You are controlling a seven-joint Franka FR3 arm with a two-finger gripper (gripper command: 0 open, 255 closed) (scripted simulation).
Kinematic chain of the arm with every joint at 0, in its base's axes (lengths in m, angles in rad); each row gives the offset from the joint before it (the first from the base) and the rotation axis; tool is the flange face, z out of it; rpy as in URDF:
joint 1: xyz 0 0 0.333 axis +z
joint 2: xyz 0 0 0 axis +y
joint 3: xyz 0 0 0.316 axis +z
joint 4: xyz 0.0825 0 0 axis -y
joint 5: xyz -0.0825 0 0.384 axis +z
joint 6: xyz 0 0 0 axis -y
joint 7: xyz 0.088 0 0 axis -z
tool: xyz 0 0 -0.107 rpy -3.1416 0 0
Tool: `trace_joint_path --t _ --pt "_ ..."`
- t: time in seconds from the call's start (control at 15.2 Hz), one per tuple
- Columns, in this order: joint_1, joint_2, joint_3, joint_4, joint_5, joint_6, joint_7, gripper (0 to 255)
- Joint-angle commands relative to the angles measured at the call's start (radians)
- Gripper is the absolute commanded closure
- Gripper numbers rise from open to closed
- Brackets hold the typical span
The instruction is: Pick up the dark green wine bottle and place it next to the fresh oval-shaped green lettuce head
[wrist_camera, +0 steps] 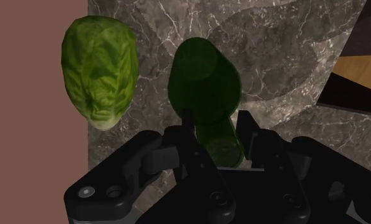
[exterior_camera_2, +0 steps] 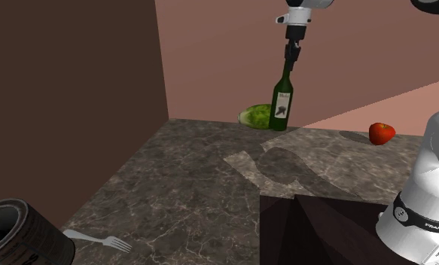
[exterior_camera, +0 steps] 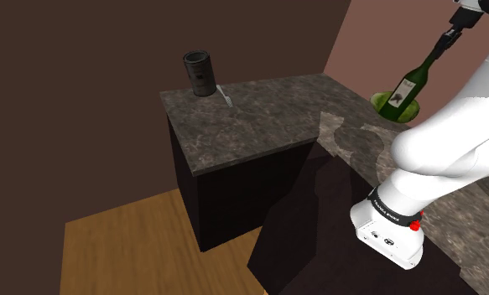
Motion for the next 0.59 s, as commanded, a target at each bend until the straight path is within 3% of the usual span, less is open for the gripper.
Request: trace_joint_path --t 0.0,0.53 --pt "0.0 0.0 0.0 -0.028 0.001 0.029 -0.003 255" --pt "0.004 0.001 0.003 -0.134 0.004 0.136 -0.009 255"
